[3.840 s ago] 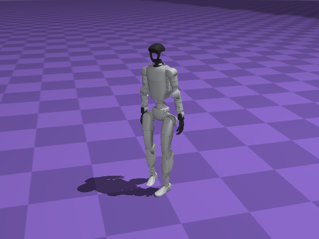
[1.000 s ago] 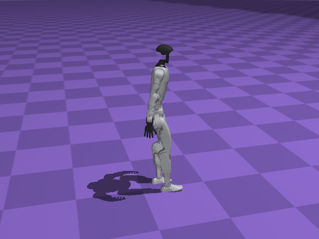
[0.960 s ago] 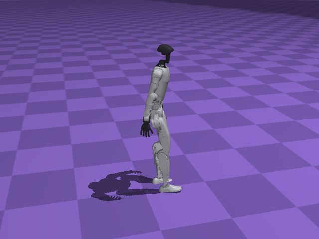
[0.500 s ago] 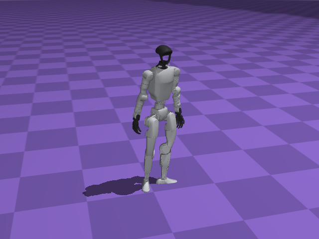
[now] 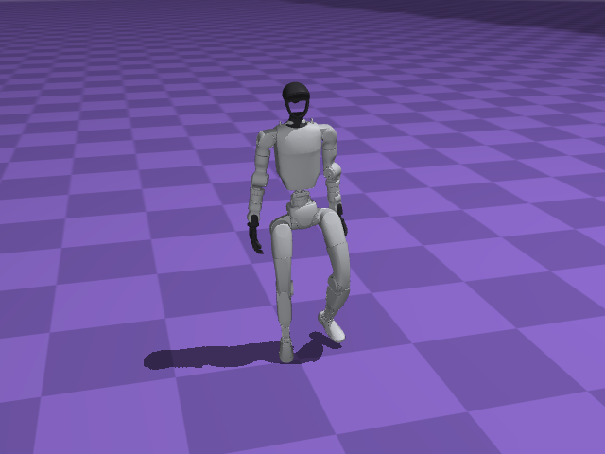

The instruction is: In place motions

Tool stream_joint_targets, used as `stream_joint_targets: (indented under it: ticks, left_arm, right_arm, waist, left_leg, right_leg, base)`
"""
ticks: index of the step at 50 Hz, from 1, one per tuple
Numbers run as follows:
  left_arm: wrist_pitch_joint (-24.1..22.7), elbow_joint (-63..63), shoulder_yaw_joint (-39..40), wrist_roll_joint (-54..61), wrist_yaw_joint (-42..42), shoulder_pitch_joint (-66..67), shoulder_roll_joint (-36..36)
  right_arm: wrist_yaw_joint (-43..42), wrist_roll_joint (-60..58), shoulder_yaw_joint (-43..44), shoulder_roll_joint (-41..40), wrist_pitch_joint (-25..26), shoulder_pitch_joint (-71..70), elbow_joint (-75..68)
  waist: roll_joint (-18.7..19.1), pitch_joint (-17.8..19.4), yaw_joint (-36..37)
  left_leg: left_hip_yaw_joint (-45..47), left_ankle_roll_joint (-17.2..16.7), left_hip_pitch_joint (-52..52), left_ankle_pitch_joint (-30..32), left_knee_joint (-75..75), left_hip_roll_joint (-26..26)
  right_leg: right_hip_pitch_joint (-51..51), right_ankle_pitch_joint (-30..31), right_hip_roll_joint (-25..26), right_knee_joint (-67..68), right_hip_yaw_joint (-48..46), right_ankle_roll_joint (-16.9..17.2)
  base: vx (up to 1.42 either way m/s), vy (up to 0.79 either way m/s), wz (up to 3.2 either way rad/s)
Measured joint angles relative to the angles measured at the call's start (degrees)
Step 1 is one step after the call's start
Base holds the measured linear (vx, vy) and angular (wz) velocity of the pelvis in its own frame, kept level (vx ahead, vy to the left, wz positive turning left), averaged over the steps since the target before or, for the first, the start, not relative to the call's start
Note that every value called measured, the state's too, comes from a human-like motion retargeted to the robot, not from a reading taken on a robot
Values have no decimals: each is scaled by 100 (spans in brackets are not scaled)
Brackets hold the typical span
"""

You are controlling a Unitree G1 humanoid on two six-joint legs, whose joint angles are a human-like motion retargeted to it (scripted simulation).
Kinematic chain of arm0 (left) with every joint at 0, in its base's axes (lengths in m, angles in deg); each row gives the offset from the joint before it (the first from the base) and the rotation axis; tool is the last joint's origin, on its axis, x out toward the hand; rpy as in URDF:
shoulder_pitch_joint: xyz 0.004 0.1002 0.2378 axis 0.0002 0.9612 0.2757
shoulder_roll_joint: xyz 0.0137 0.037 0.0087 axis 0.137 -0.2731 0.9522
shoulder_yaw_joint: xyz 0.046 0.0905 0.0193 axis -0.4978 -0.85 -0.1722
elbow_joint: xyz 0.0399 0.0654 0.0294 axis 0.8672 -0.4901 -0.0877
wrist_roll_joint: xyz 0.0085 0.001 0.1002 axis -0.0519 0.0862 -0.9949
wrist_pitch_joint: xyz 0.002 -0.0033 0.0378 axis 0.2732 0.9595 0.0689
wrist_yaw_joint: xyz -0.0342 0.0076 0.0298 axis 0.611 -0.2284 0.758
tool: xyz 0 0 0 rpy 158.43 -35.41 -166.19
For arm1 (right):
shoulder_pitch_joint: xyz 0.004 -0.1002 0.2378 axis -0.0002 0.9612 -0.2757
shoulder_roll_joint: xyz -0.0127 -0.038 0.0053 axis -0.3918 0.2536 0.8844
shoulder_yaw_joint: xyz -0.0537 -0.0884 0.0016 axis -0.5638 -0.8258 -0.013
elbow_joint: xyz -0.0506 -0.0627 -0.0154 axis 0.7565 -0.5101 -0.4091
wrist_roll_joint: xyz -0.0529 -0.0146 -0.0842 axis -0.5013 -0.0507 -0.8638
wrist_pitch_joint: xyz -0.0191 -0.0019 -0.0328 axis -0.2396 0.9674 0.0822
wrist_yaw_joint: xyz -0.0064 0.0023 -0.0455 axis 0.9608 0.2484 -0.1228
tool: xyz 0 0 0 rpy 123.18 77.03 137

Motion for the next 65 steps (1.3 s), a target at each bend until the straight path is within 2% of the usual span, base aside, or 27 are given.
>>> stream_joint_targets:
  ticks: [3, 5, 10, 13, 15, 17, 20, 22, 24, 28, 30, 33, 38, 40, 42, 43, 45, 48, 53, 65]
  left_arm:
    - [-41, 69, -156, -93, 8, 32, -87]
    - [-44, 151, -304, -284, 40, 33, -89]
    - [-68, 311, -618, -670, 90, 33, -53]
    - [-95, 372, -650, -672, 110, 33, -57]
    - [-98, 367, -646, -639, 144, 35, -72]
    - [-64, 314, -565, -643, 191, 61, -75]
    - [-26, 289, -496, -717, 205, 95, -64]
    - [-32, 348, -530, -812, 194, 98, -24]
    - [-31, 421, -598, -906, 170, 70, 42]
    - [-31, 451, -710, -887, 144, -9, 162]
    - [-26, 443, -708, -802, 165, -45, 206]
    - [-38, 492, -582, -720, 201, -43, 238]
    - [-45, 415, -456, -694, 113, 137, 261]
    - [-16, 291, -456, -713, 73, 216, 275]
    - [33, 148, -473, -761, 42, 280, 286]
    - [61, 88, -494, -792, 27, 310, 287]
    - [89, 9, -572, -849, -30, 349, 240]
    - [9, 59, -604, -829, -48, 415, 61]
    - [-29, 230, -589, -935, 216, 463, -128]
    - [-41, 302, -688, -895, 214, 352, -33]
  right_arm:
    - [-98, 3, -59, 130, -17, -82, -30]
    - [-200, -221, -221, 199, -39, -129, -34]
    - [-260, -1053, -626, 221, -8, -160, -34]
    - [-224, -1153, -732, 133, -9, -191, -92]
    - [-192, -1103, -765, 67, 14, -211, -151]
    - [-230, -991, -888, 3, 60, -209, -212]
    - [-311, -718, -993, -88, 84, -186, -314]
    - [-241, -493, -940, -115, 68, -141, -366]
    - [-178, -268, -850, -153, 81, -86, -403]
    - [-185, 81, -654, -210, 114, 31, -512]
    - [-163, 201, -641, -221, 126, 72, -552]
    - [-145, 156, -732, -222, 147, 54, -543]
    - [-164, -173, -887, -216, 146, 33, -384]
    - [-176, -218, -917, -223, 123, 43, -314]
    - [-161, -208, -898, -227, 115, 47, -286]
    - [-143, -195, -868, -237, 120, 47, -287]
    - [-112, -159, -749, -250, 141, 39, -284]
    - [-129, -76, -647, -260, 99, 37, -178]
    - [-99, 109, -703, -282, 84, -41, -165]
    - [16, 44, -748, -345, 35, -49, -83]
  waist:
    - [39, 76, 164]
    - [58, 145, 287]
    - [145, 308, 614]
    - [291, 480, 743]
    - [328, 498, 476]
    - [369, 448, 239]
    - [374, 393, 212]
    - [409, 374, 47]
    - [428, 364, -292]
    - [465, 373, -266]
    - [478, 381, -166]
    - [432, 398, 46]
    - [415, 270, -11]
    - [397, 226, -56]
    - [302, 176, 2]
    - [288, 147, 48]
    - [319, 70, 113]
    - [379, 3, 138]
    - [448, -71, -38]
    - [463, -227, -21]
  left_leg:
    - [-633, -49, -109, 32, -464, -371]
    - [-1245, -240, -122, 155, -979, -676]
    - [-3365, -972, 254, 545, -2810, -1213]
    - [-3702, -1564, 600, 1110, -3647, -1058]
    - [-3021, -1478, 697, 883, -3558, -924]
    - [-2395, -1434, 705, 920, -3603, -754]
    - [-2131, -1337, 663, 972, -3650, -803]
    - [-1898, -1293, 720, 979, -3758, -771]
    - [-1994, -1293, 798, 963, -3865, -795]
    - [-1733, -1169, 727, 940, -3827, -753]
    - [-1564, -1106, 722, 901, -3815, -710]
    - [-1185, -1022, 775, 853, -3868, -680]
    - [-943, -938, 796, 829, -3924, -678]
    - [-881, -910, 872, 847, -3990, -721]
    - [-713, -869, 1011, 873, -4101, -872]
    - [-637, -855, 1089, 898, -4174, -910]
    - [-556, -836, 1197, 931, -4276, -945]
    - [-494, -822, 1278, 943, -4335, -960]
    - [-504, -794, 1362, 944, -4385, -997]
    - [-497, -799, 1339, 983, -4333, -982]
  right_leg:
    - [-90, 104, 63, -10, 572, 55]
    - [-141, 172, 140, -20, 928, 97]
    - [-209, 237, 443, -6, 1734, 141]
    - [-187, 214, 736, 80, 2222, 141]
    - [-215, 145, 816, 150, 2404, 112]
    - [-294, 83, 959, 248, 2676, 19]
    - [-456, 57, 1124, 347, 3327, -30]
    - [-536, 48, 1151, 332, 3435, -27]
    - [-594, 30, 1074, 283, 3201, -28]
    - [-729, -27, 1047, 358, 2896, -129]
    - [-777, -210, 862, 408, 2023, -281]
    - [-679, -370, 582, 437, 777, -314]
    - [-421, -314, 425, 430, -240, -269]
    - [-253, -452, 448, 244, -364, -343]
    - [-68, -332, 343, -106, -445, -99]
    - [-17, -278, 438, -176, -176, -112]
    - [38, -152, 453, -298, 44, 89]
    - [147, -87, 325, -465, -325, 266]
    - [243, -5, 396, -575, -266, 223]
    - [192, 59, 485, -449, -83, 155]
  base:
    - [9, 5, -221]
    - [10, 4, -217]
    - [13, 4, -216]
    - [17, 13, -207]
    - [20, 20, -135]
    - [18, 24, -155]
    - [11, 29, -211]
    - [7, 24, -90]
    - [4, 18, -3]
    - [4, 11, -72]
    - [0, 7, -102]
    - [-1, 7, -123]
    - [6, 2, -52]
    - [8, 0, -29]
    - [10, 0, -49]
    - [12, 2, -43]
    - [12, 2, -18]
    - [12, 3, -12]
    - [1, 1, -1]
    - [1, -5, 5]
